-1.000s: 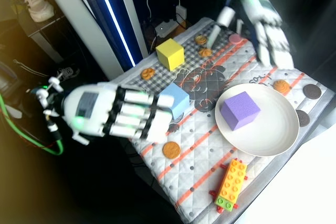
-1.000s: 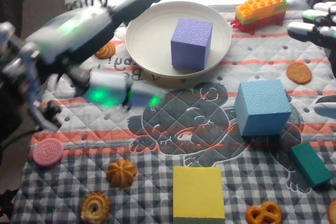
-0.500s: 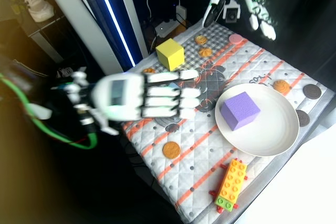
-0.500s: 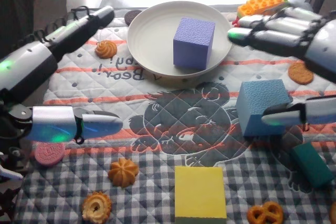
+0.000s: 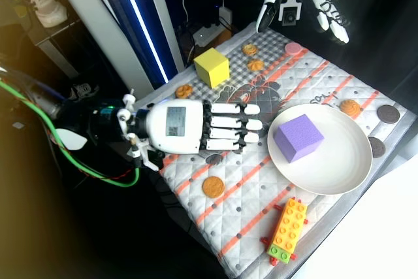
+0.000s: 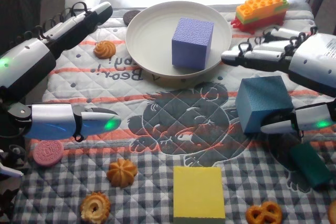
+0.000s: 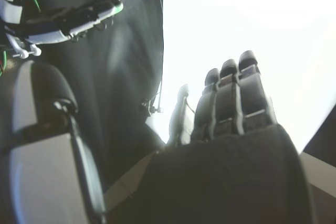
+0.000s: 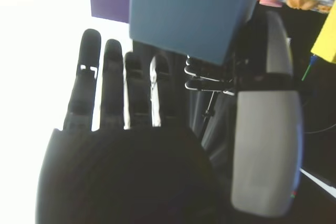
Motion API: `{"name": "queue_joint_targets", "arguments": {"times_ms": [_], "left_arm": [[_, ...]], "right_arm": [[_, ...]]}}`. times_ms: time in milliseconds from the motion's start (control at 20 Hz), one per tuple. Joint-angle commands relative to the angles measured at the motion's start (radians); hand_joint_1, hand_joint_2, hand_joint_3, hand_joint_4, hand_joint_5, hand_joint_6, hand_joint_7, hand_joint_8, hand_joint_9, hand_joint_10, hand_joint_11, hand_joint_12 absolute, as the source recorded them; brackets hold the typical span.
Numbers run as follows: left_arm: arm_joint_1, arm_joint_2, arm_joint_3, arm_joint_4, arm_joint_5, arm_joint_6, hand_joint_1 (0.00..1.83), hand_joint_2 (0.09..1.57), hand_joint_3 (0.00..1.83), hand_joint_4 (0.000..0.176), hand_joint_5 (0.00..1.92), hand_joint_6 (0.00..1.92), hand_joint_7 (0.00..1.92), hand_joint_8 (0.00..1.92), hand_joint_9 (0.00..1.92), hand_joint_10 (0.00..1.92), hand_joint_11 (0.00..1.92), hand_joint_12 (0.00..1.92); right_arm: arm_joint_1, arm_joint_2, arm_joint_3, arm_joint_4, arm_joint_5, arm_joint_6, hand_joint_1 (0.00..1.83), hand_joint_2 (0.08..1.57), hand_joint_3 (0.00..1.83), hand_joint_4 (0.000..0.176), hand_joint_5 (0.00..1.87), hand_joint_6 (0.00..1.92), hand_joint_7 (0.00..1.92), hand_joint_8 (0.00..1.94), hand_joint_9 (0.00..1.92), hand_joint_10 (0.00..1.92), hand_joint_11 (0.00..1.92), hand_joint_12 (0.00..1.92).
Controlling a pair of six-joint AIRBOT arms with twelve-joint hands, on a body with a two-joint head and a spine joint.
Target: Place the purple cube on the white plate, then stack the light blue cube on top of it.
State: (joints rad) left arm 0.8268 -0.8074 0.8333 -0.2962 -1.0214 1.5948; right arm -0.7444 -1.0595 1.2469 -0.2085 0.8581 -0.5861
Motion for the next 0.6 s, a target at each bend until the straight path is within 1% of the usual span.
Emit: {"name": "queue_joint_targets", "arguments": {"times_ms": [0,50,100,150,200,250,300,350,400,450,500,550], "left_arm": [[-0.012,0.004,0.002,0.013,-0.118,-0.007,0.85,0.84,0.01,0.176,0.0,0.0,0.0,0.0,0.0,0.0,0.0,0.0],[-0.014,0.003,0.003,0.013,-0.11,-0.007,0.84,0.83,0.01,0.176,0.0,0.0,0.0,0.0,0.0,0.0,0.0,0.0],[-0.014,0.002,0.004,0.013,-0.109,-0.007,0.84,0.81,0.0,0.176,0.0,0.0,0.0,0.0,0.0,0.0,0.0,0.0],[-0.018,0.0,0.006,0.013,-0.103,-0.007,0.86,0.82,0.0,0.176,0.0,0.0,0.0,0.0,0.0,0.0,0.0,0.0],[-0.02,-0.003,0.01,0.014,-0.1,-0.007,0.86,0.82,0.0,0.176,0.0,0.0,0.0,0.0,0.0,0.0,0.0,0.0],[-0.022,-0.004,0.011,0.014,-0.099,-0.007,0.87,0.82,0.0,0.176,0.0,0.0,0.0,0.0,0.0,0.0,0.0,0.0],[-0.023,-0.005,0.012,0.015,-0.099,-0.007,0.87,0.82,0.0,0.176,0.0,0.0,0.0,0.0,0.0,0.0,0.0,0.0],[-0.023,-0.005,0.012,0.016,-0.099,-0.007,0.86,0.82,0.0,0.176,0.0,0.0,0.0,0.0,0.0,0.0,0.0,0.0],[-0.023,-0.005,0.012,0.016,-0.098,-0.007,0.83,0.82,0.0,0.176,0.0,0.0,0.0,0.0,0.0,0.0,0.0,0.0],[-0.023,-0.006,0.013,0.016,-0.095,-0.007,0.85,0.82,0.0,0.176,0.0,0.0,0.0,0.0,0.0,0.0,0.0,0.0],[-0.023,-0.007,0.014,0.016,-0.092,-0.007,0.85,0.82,0.0,0.176,0.0,0.0,0.0,0.0,0.0,0.0,0.0,0.0],[-0.023,-0.009,0.015,0.015,-0.09,-0.007,0.88,0.8,0.0,0.176,0.01,0.0,0.0,0.0,0.0,0.0,0.0,0.0]], "right_arm": [[0.012,0.002,0.006,0.026,0.093,-0.003,0.99,0.9,0.0,0.044,0.34,0.0,0.42,0.01,0.59,0.05,0.24,1.18],[0.012,-0.003,0.01,0.026,0.089,-0.003,1.0,0.89,0.0,0.0,0.48,0.01,0.54,0.03,0.71,0.09,0.31,1.27],[0.012,-0.003,0.01,0.026,0.088,-0.003,0.99,0.89,0.0,0.0,0.57,0.01,0.65,0.04,0.78,0.13,0.33,1.33],[0.012,-0.005,0.012,0.026,0.087,-0.002,1.01,0.89,0.0,0.0,0.68,0.02,0.77,0.05,0.87,0.18,0.42,1.31],[0.012,-0.005,0.013,0.026,0.087,0.0,1.04,0.9,0.0,0.0,0.75,0.01,0.87,0.05,0.93,0.24,0.5,1.28],[0.012,-0.005,0.014,0.026,0.086,0.003,1.08,0.91,0.0,0.0,0.87,0.02,1.03,0.1,0.95,0.53,0.61,1.32],[0.012,-0.006,0.016,0.026,0.08,0.008,1.17,1.0,0.0,0.0,1.12,0.51,1.17,0.28,1.01,0.95,0.79,1.46],[0.012,-0.007,0.018,0.026,0.079,0.011,1.25,1.03,0.0,0.0,1.1,0.66,1.19,0.68,1.0,1.06,0.83,1.42],[0.012,-0.01,0.022,0.025,0.079,0.018,1.25,1.06,0.01,0.0,1.04,0.83,1.13,0.83,0.97,1.08,0.82,1.39],[0.012,-0.014,0.027,0.022,0.079,0.029,1.25,1.08,0.0,0.0,0.98,0.96,1.11,0.88,0.93,1.1,0.76,1.48],[0.012,-0.017,0.032,0.019,0.079,0.039,1.25,1.08,0.0,0.0,0.98,0.96,1.11,0.88,0.93,1.1,0.76,1.48],[0.018,-0.017,0.036,0.014,0.08,0.045,1.24,1.1,0.0,0.0,0.92,1.03,1.11,0.89,0.92,1.1,0.7,1.55]]}}
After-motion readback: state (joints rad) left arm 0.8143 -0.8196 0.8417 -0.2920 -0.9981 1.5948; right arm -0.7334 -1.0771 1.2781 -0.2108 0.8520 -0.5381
